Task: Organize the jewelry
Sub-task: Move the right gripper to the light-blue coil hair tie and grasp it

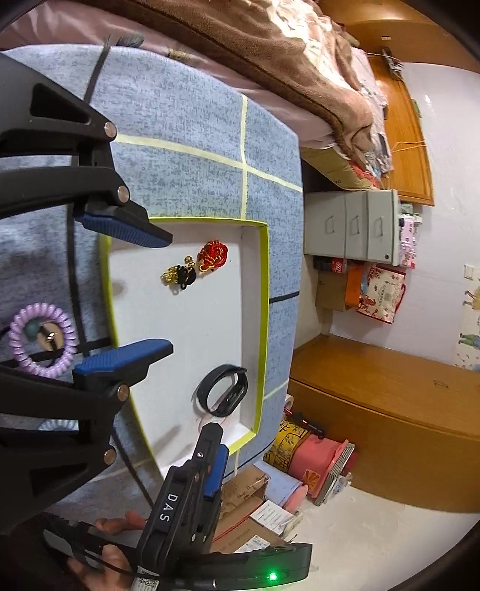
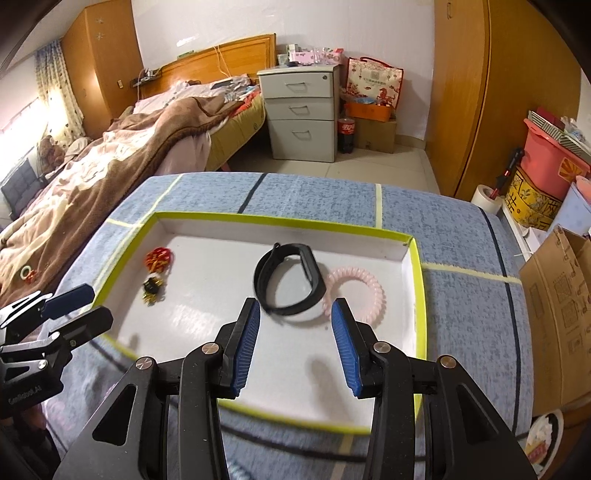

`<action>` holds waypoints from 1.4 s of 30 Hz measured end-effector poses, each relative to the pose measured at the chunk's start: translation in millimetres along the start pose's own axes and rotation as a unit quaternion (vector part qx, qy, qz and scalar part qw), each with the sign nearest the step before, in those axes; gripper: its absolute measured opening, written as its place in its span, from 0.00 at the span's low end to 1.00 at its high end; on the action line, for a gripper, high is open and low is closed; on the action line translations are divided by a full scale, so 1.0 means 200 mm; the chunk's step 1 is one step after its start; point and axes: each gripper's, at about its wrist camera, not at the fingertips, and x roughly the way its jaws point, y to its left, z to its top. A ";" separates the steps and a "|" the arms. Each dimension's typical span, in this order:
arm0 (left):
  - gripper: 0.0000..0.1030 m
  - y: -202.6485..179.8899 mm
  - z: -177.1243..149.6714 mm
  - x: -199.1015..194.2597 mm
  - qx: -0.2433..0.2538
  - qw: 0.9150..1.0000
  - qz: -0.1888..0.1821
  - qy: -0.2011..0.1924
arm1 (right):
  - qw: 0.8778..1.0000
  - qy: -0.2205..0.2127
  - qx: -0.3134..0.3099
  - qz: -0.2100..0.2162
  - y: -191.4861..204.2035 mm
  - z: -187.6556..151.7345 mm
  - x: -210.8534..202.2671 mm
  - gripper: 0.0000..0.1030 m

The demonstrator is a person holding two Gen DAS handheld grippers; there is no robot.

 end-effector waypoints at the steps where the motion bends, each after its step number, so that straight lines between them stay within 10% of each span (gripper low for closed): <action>1: 0.53 -0.01 -0.01 -0.02 0.001 1.000 0.001 -0.002 | 1.000 -0.001 -0.001 0.002 0.01 -0.02 -0.02 0.40; 42: 0.54 0.20 -0.44 -0.28 -0.072 0.997 -0.013 0.005 | 0.998 0.045 -0.033 0.029 0.17 -0.56 -0.15 0.37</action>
